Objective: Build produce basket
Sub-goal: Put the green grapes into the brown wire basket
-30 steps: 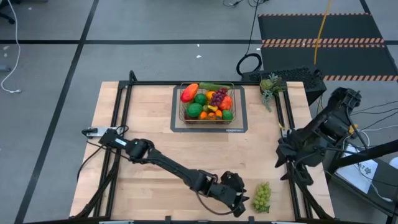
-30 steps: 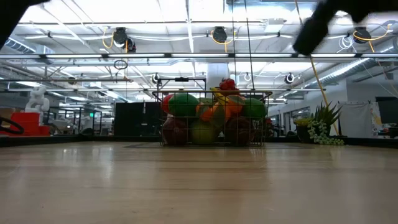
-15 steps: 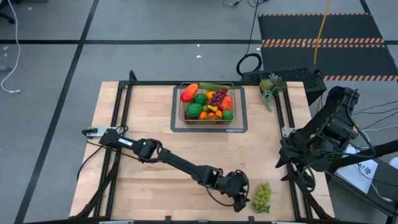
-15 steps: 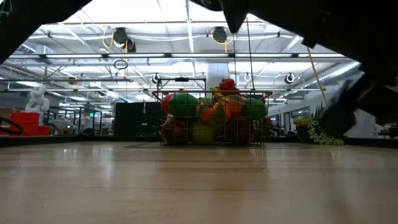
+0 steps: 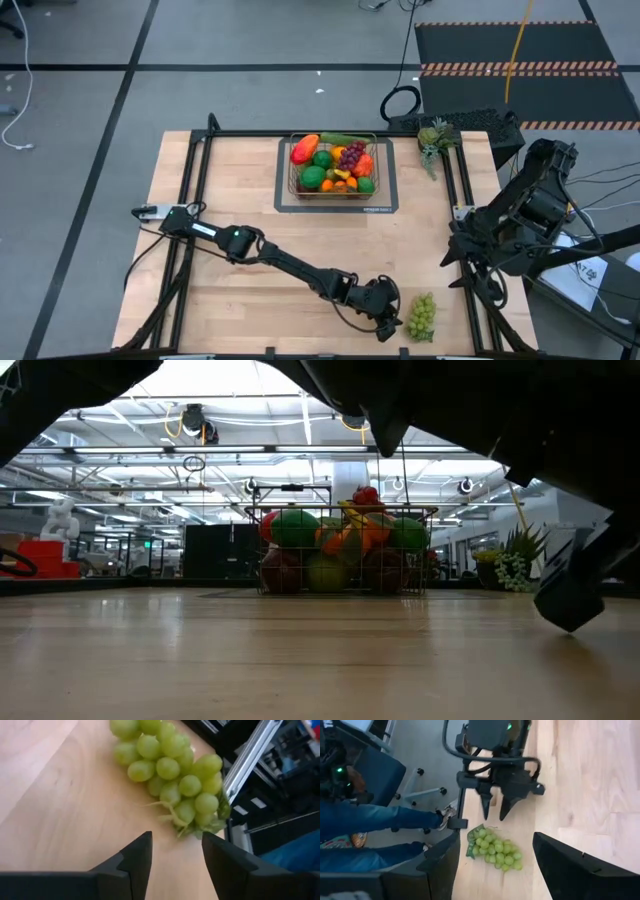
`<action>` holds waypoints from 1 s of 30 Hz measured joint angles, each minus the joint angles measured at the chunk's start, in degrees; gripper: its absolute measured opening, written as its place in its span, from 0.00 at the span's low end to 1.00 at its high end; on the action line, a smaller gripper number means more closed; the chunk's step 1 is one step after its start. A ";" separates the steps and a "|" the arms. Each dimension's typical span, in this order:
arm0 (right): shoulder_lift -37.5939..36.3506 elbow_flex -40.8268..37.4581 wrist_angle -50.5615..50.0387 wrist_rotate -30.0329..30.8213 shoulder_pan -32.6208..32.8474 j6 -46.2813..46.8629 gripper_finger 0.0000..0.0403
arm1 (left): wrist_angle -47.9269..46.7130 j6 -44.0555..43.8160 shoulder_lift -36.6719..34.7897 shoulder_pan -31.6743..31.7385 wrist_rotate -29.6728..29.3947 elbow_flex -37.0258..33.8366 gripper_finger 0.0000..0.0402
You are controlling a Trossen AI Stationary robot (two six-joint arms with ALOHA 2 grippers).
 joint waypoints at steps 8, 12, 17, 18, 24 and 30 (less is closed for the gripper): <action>-0.02 0.00 -0.02 2.66 -0.02 -0.58 0.61 | 3.06 1.43 0.85 -0.02 -1.01 0.00 0.53; 0.04 -0.01 -0.28 2.55 0.00 2.37 0.61 | 6.47 1.05 1.86 0.01 -1.04 0.02 0.52; 0.63 -5.80 5.35 0.07 0.08 3.76 0.59 | 6.90 0.98 1.91 -0.04 -2.97 0.02 0.48; 0.68 -8.36 8.44 -1.31 0.31 2.67 0.58 | 7.66 0.79 1.97 -0.02 -2.96 0.02 0.47; 1.06 -27.75 34.10 -13.06 1.53 7.39 0.41 | 7.64 -0.56 2.01 -0.02 -3.01 0.02 0.45; 4.42 -45.49 62.47 -19.61 1.64 26.81 0.22 | 7.50 -1.56 2.01 -0.04 -3.06 0.02 0.45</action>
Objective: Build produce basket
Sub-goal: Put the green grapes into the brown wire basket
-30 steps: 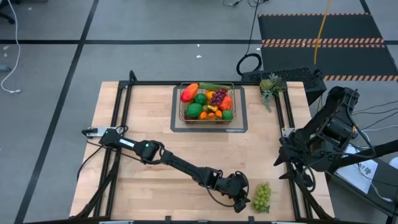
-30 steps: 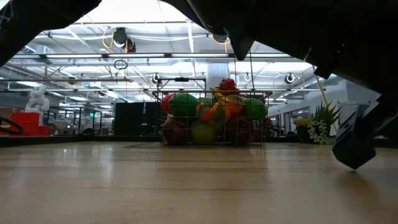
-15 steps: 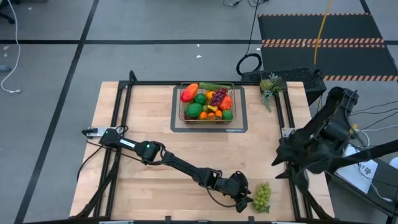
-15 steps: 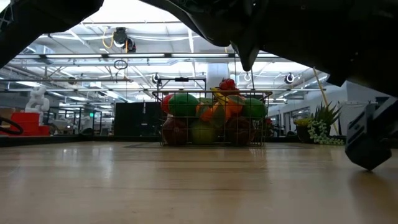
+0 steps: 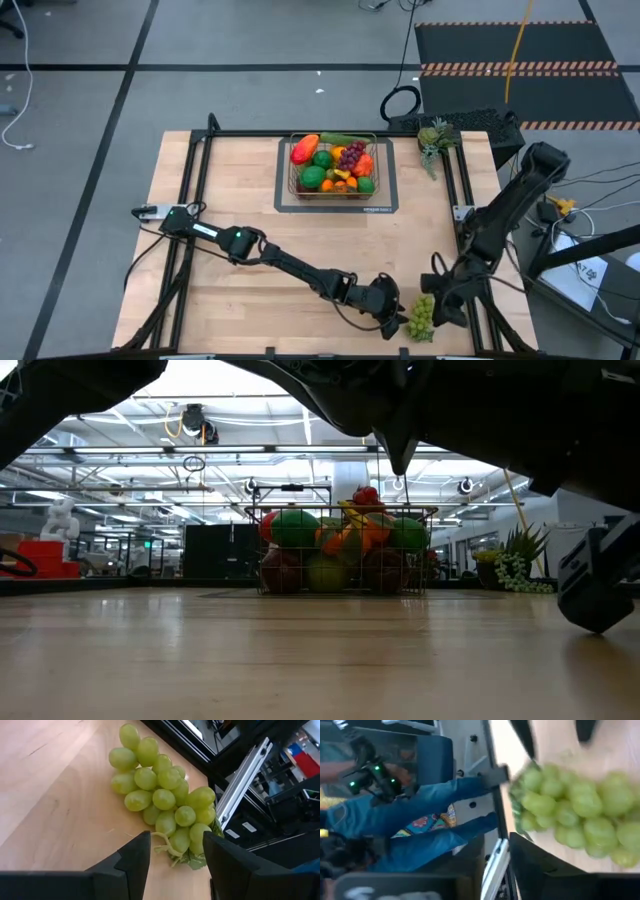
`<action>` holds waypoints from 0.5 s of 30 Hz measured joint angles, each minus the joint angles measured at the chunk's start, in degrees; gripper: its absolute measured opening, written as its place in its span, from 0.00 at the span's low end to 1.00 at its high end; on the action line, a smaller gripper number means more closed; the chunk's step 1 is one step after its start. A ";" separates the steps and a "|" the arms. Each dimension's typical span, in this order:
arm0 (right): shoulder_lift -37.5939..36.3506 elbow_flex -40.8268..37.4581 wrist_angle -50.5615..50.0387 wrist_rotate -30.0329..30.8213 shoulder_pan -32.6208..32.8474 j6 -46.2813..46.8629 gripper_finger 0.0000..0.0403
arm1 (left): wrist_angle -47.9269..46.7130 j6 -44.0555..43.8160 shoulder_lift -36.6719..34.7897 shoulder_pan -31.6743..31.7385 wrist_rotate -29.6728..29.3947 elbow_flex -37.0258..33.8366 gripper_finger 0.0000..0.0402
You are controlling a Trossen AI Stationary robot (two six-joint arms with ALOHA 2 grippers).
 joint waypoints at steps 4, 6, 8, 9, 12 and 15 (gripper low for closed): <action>3.23 -3.18 4.67 -2.58 1.31 5.62 0.13 | -0.02 -1.73 0.00 0.00 -0.12 0.00 0.45; 4.86 -3.18 4.77 -3.89 2.41 6.57 0.09 | 0.03 -2.88 -0.02 0.02 -0.11 0.00 0.45; 6.72 -3.18 4.66 -3.77 3.56 7.60 0.06 | 0.07 -4.01 -0.02 0.02 -0.09 0.00 0.45; 7.97 -3.18 4.65 -3.61 4.06 7.66 0.04 | 0.07 -4.34 -0.04 0.02 0.11 0.00 0.45; 12.46 -3.18 4.39 -3.67 5.02 7.70 0.01 | -0.11 -5.60 -0.07 -0.02 1.56 0.38 0.45; 16.67 -3.18 4.85 -3.38 5.15 7.71 0.01 | -0.13 -6.36 -0.07 -0.39 2.00 0.48 0.45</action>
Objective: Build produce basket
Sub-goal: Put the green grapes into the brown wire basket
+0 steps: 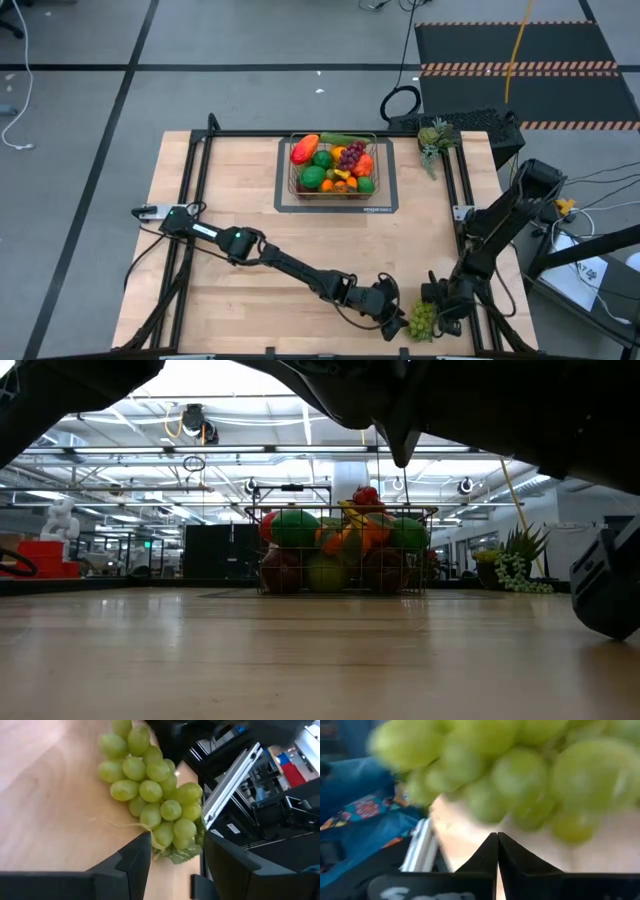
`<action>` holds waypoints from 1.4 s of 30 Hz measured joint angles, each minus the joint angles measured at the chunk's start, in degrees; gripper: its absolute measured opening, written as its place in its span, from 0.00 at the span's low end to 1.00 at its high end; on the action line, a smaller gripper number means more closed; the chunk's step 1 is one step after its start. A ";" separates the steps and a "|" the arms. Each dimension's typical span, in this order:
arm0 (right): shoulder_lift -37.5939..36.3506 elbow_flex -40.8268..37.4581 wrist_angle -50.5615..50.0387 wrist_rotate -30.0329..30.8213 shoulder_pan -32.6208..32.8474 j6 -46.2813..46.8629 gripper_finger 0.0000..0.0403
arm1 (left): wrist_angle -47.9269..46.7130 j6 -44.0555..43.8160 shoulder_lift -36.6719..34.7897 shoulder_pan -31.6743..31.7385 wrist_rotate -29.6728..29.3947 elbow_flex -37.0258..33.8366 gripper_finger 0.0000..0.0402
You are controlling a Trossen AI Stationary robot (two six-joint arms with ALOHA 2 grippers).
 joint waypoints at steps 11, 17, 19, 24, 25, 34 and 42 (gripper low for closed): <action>7.35 0.00 12.28 7.48 -0.11 2.94 0.01 | -2.28 -3.52 -0.02 -2.30 -1.52 0.13 0.45; 7.50 0.00 13.52 10.29 -0.33 3.00 0.01 | -9.56 -5.05 -0.33 -3.80 -2.31 0.33 0.45; 7.50 0.00 13.52 10.30 -0.33 2.79 0.01 | -10.11 -4.19 -0.33 -4.07 -3.23 0.33 0.45; 7.50 0.00 13.27 10.27 -0.33 2.15 0.01 | -10.49 -1.41 -0.34 -3.89 -3.49 0.23 0.45; 7.50 0.00 13.27 10.25 -0.33 1.85 0.01 | -10.72 -1.45 -0.66 -3.66 -2.70 0.18 0.45; 7.44 0.00 13.24 10.26 -0.24 1.06 0.01 | -19.23 5.52 -3.44 -0.63 -2.54 -0.24 0.45; 7.44 0.00 13.21 10.25 -0.26 0.30 0.01 | -18.05 13.98 -3.48 2.45 3.78 -1.03 0.45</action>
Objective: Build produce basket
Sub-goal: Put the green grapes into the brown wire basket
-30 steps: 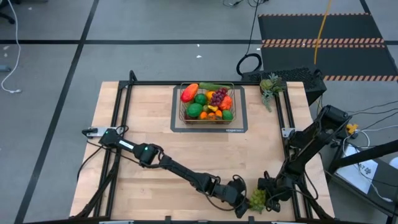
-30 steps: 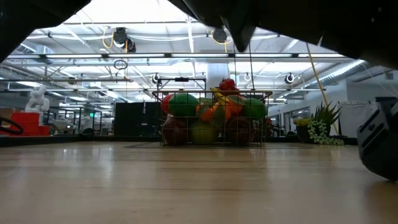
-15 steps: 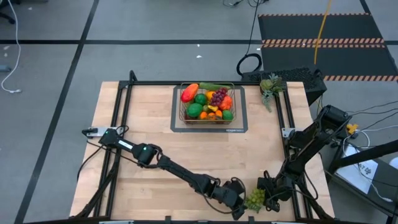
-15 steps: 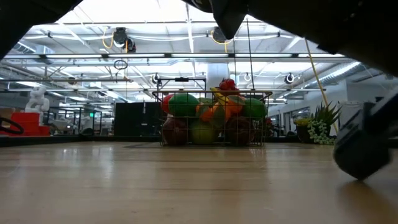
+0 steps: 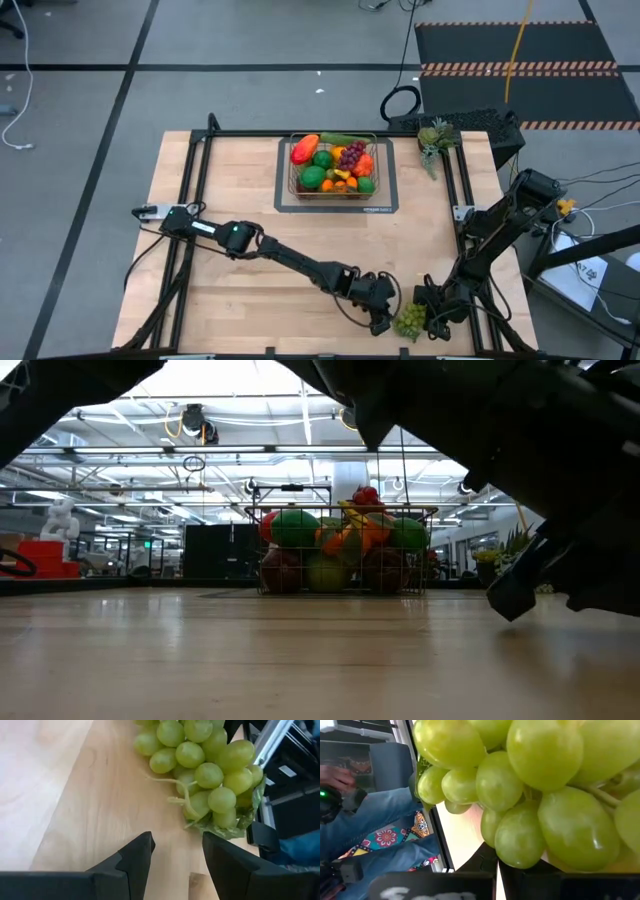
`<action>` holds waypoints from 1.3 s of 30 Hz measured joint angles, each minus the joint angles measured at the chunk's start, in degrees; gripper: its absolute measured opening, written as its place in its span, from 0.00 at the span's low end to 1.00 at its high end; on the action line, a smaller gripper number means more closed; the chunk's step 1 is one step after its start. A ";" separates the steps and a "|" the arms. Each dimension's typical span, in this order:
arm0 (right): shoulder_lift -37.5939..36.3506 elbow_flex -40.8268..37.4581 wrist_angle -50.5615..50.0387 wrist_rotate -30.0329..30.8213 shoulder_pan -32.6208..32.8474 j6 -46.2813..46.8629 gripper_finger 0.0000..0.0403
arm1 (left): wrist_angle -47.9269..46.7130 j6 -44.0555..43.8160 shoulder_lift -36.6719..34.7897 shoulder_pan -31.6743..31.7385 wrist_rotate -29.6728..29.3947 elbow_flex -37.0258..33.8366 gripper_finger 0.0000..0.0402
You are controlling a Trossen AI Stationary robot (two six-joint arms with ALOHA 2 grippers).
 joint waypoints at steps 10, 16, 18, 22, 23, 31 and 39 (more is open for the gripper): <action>0.00 0.00 0.00 0.07 0.00 1.18 0.01 | 4.57 3.83 0.26 1.10 1.38 -0.11 0.45; 0.00 0.00 0.00 0.18 -0.04 1.18 0.01 | 8.77 4.82 0.80 1.10 3.74 -0.09 0.45; 0.00 0.00 0.01 0.20 -0.04 1.16 0.01 | 8.35 4.56 1.10 1.08 4.95 -0.09 0.45; 0.00 0.00 -0.02 0.24 -0.04 1.16 0.01 | 8.83 3.38 1.49 1.04 5.98 -0.02 0.45; 0.00 0.00 -0.02 0.24 -0.04 1.16 0.01 | 8.83 3.38 1.49 1.03 6.03 -0.01 0.45; 0.00 0.00 -0.05 0.28 -0.07 1.03 0.01 | 9.11 4.08 1.49 0.95 6.20 0.00 0.24; -0.49 0.00 0.25 0.04 -0.07 1.15 0.01 | 9.31 3.85 1.49 1.19 6.08 0.00 0.02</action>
